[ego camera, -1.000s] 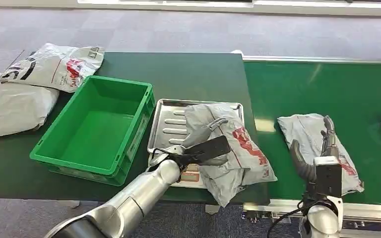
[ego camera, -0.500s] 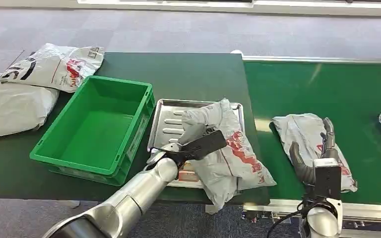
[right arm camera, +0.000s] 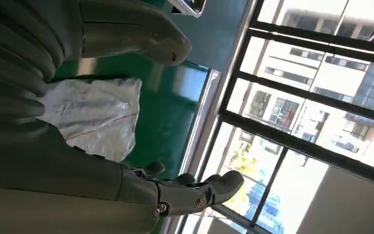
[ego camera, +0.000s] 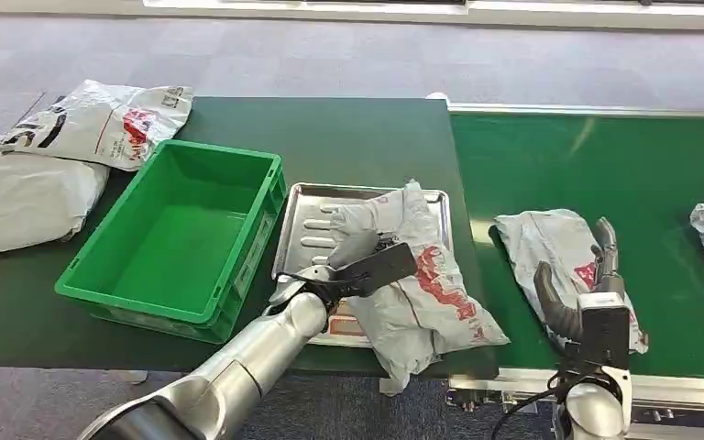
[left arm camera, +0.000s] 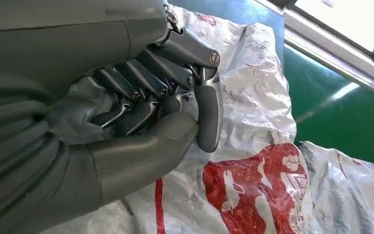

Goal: Moved the parcel from conveyor to table for the left to box.

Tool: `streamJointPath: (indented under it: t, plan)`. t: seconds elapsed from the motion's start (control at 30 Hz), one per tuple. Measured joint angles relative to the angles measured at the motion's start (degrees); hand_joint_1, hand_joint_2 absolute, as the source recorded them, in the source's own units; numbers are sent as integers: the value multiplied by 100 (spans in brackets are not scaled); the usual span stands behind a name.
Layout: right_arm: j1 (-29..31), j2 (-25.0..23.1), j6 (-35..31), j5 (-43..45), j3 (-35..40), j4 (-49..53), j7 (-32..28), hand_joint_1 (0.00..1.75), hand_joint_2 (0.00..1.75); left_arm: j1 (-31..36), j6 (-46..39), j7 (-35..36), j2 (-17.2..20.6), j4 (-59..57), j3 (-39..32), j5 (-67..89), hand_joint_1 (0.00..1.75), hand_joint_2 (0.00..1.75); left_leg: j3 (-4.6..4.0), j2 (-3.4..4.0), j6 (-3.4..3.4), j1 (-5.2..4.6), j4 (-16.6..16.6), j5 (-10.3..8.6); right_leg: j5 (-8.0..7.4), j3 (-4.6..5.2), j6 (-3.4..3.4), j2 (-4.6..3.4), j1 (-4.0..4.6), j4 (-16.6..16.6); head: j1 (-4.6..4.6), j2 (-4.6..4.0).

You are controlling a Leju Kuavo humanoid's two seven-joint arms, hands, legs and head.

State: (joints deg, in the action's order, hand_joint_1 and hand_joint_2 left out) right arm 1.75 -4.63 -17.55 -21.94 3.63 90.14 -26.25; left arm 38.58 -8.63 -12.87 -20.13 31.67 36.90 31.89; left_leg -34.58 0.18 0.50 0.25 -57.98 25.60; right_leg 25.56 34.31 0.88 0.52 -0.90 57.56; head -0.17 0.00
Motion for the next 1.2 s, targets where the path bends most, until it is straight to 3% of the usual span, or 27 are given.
streamJointPath:
  t: [0.27,0.53,0.8,0.83,0.87,1.2]
  plan:
    - [26,-7,7,-20,-28,0,26,0,175,8,-343,-70,68,174,-284,-26,175,175,0,0,1,0,0,-1,-1,1,-1,-1,1,1,0,0]
    - [-236,-7,-46,-15,-142,87,11,0,175,67,-334,68,549,1791,-1036,-157,175,175,-1,1,4,6,0,-3,-1,4,-2,-1,4,2,0,0]
    - [-545,-7,-131,35,-240,306,-22,0,175,34,-348,-35,747,2804,-1357,-391,175,175,-4,-1,2,4,0,-1,1,3,0,1,2,1,0,0]
    - [-564,-7,-131,35,-245,321,-31,0,175,32,-352,-35,761,2853,-1373,-402,166,175,-4,-1,2,4,0,-1,1,3,0,1,3,1,0,0]
    - [-574,-7,-131,35,-249,330,-37,0,175,27,-354,-35,772,2894,-1386,-420,0,175,-3,-1,2,4,0,-2,1,3,0,1,3,1,0,0]
    - [-625,0,-94,52,-251,358,-42,0,175,-234,966,-35,649,2774,-992,-244,0,175,-1,0,3,4,0,-2,0,3,-1,0,2,1,0,0]
